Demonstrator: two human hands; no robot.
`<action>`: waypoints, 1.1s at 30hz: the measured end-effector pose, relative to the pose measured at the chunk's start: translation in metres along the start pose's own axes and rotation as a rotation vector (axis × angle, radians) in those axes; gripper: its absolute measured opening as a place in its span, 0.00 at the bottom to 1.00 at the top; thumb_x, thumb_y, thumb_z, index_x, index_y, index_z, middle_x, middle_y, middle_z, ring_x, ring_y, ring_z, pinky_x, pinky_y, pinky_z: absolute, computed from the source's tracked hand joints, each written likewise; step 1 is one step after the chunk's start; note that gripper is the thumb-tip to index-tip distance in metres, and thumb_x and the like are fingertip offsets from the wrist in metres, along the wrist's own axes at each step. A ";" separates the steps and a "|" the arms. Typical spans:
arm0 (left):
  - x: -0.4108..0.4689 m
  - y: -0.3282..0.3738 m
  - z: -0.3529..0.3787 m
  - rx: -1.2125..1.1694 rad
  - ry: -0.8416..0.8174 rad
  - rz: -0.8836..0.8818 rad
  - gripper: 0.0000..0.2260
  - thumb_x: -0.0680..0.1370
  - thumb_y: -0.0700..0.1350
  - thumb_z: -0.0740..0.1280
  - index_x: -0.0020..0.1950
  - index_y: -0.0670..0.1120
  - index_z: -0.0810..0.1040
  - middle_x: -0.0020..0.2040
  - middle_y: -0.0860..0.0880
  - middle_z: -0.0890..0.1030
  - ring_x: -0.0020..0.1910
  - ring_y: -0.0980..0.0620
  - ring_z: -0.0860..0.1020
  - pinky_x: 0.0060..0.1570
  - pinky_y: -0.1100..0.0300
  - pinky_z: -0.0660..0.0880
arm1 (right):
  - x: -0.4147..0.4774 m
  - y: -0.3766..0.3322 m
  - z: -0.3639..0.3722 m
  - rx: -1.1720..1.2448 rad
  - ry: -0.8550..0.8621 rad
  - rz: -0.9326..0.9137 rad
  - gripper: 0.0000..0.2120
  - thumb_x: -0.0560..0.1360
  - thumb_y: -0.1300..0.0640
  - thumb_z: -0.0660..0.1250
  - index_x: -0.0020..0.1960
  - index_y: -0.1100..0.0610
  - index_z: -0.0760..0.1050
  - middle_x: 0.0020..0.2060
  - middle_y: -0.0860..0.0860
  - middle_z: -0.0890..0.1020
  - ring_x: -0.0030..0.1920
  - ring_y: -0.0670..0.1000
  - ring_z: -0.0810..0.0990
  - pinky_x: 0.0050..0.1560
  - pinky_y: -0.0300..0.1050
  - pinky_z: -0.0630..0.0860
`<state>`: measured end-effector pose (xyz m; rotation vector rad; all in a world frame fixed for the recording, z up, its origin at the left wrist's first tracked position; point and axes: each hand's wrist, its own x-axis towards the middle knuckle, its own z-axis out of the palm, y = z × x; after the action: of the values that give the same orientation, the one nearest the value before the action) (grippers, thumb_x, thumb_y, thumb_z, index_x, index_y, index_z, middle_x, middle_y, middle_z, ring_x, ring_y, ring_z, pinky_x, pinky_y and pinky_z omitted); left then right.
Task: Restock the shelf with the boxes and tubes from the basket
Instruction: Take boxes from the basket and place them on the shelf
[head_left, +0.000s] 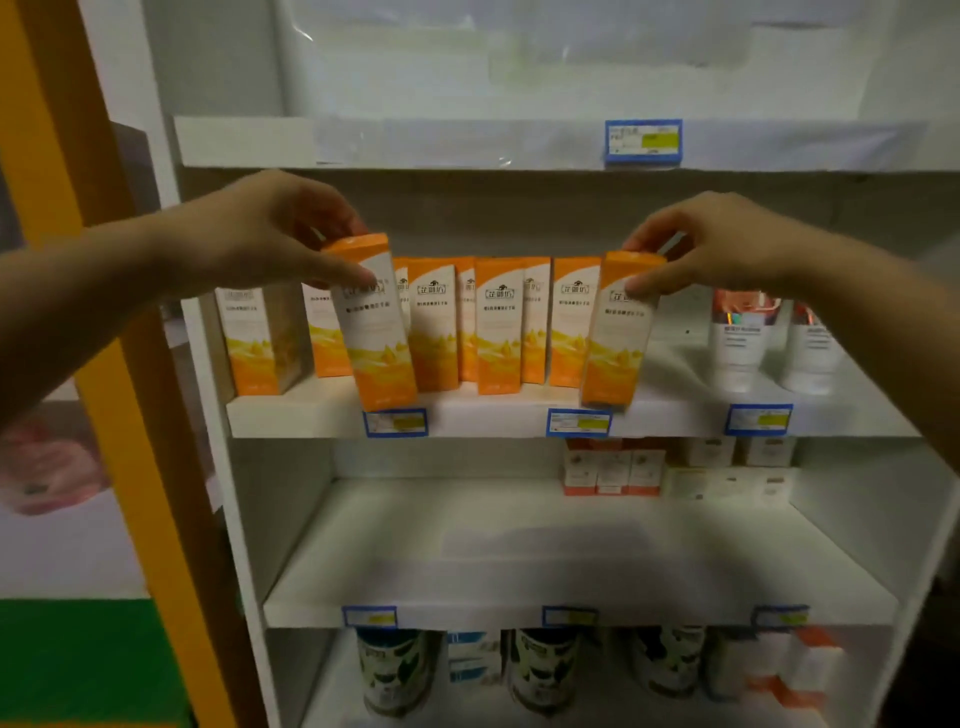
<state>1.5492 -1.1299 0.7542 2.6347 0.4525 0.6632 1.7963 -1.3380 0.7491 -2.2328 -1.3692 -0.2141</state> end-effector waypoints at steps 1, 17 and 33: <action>0.002 -0.002 -0.002 0.007 -0.002 -0.017 0.30 0.51 0.69 0.69 0.47 0.55 0.75 0.46 0.54 0.79 0.46 0.54 0.78 0.41 0.62 0.74 | 0.004 0.001 0.000 -0.006 -0.002 0.005 0.18 0.70 0.57 0.71 0.58 0.56 0.75 0.48 0.49 0.76 0.43 0.44 0.77 0.35 0.32 0.68; 0.050 -0.048 -0.003 0.198 0.107 -0.139 0.19 0.72 0.40 0.70 0.61 0.38 0.74 0.59 0.38 0.77 0.51 0.47 0.74 0.50 0.55 0.73 | 0.057 -0.012 0.044 -0.114 0.061 -0.031 0.19 0.72 0.55 0.69 0.61 0.55 0.73 0.58 0.54 0.79 0.58 0.53 0.76 0.58 0.48 0.74; 0.079 -0.068 0.020 0.417 0.084 -0.091 0.19 0.77 0.38 0.63 0.68 0.38 0.70 0.66 0.37 0.73 0.65 0.39 0.72 0.63 0.48 0.69 | 0.050 -0.006 0.055 -0.413 0.170 -0.082 0.27 0.73 0.48 0.66 0.70 0.51 0.65 0.65 0.54 0.68 0.65 0.55 0.66 0.58 0.50 0.70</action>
<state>1.6111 -1.0446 0.7385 2.9546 0.8080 0.7166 1.8083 -1.2688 0.7235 -2.4146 -1.4237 -0.7590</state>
